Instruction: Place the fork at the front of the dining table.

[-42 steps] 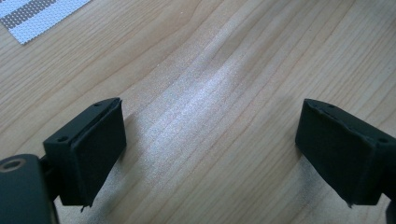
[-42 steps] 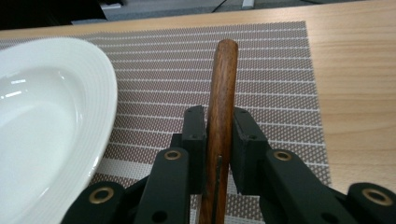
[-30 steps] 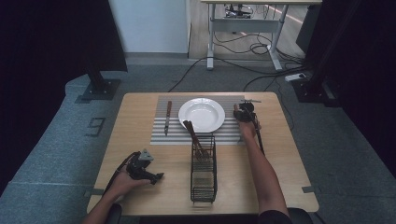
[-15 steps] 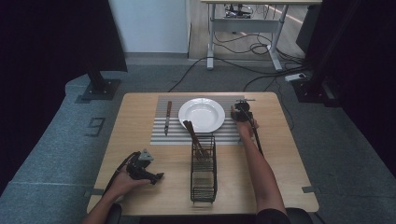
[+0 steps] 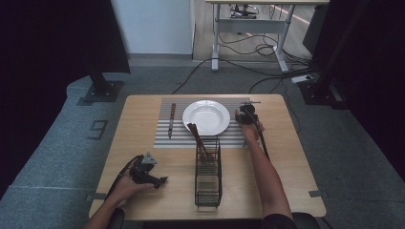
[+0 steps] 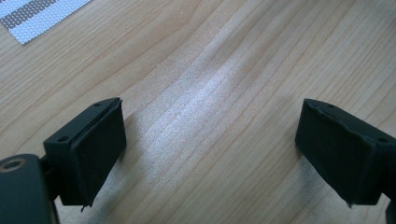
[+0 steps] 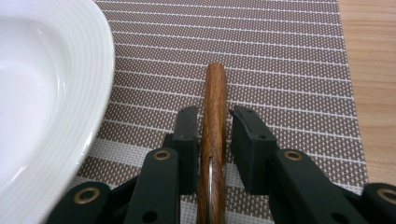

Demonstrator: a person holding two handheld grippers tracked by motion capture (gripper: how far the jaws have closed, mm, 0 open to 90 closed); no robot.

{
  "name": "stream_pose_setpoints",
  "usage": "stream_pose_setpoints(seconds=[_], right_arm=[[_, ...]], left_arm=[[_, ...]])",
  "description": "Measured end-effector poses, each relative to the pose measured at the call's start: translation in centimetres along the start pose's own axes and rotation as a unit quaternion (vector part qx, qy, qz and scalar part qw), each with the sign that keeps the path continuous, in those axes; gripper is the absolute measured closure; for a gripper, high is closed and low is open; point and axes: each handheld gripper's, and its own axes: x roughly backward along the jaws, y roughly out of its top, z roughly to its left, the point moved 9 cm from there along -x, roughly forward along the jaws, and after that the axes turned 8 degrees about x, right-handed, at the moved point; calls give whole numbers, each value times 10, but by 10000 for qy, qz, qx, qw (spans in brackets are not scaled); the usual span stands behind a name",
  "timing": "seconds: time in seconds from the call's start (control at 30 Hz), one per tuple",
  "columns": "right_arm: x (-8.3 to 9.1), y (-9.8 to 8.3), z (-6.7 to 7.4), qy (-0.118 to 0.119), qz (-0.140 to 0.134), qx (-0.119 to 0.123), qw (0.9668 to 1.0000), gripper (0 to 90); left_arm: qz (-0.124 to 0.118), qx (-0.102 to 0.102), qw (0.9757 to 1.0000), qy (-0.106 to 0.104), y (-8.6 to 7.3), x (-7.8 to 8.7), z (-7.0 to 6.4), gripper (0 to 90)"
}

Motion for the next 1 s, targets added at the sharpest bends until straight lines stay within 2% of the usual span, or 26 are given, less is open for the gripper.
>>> stream_pose_setpoints(seconds=[0.17, 0.27, 0.4, 0.53, 0.63, 0.7, 0.8, 1.0], right_arm=[[6, -2, 1, 132, 27, -5, 9999, 659], [15, 0, -1, 150, -156, -67, 9997, 651], [25, -5, -2, 199, -53, -18, 9998, 642], [36, -9, -1, 201, -95, 108, 9997, 644], [39, -13, 0, 231, 9, 186, 9996, 645], [42, -14, 2, 243, -61, 192, 9995, 666], [41, -18, 3, 231, 59, 251, 9994, 684], [38, -24, 2, 271, 108, 204, 9994, 700]], left_arm=[[6, -5, 10000, -6, 0, 0, 0, 86], [15, -11, 10000, -6, 0, 0, 0, 86], [21, -13, 10000, -6, 0, 0, 0, 86], [43, -27, 10000, -1, -1, 1, 0, 87], [38, -13, 10000, -1, 0, 0, -1, 87], [38, -13, 10000, -3, 0, 0, -1, 86], [38, -17, 10000, -4, 0, 0, -1, 86], [38, -13, 10000, 3, 0, 0, -1, 86]])
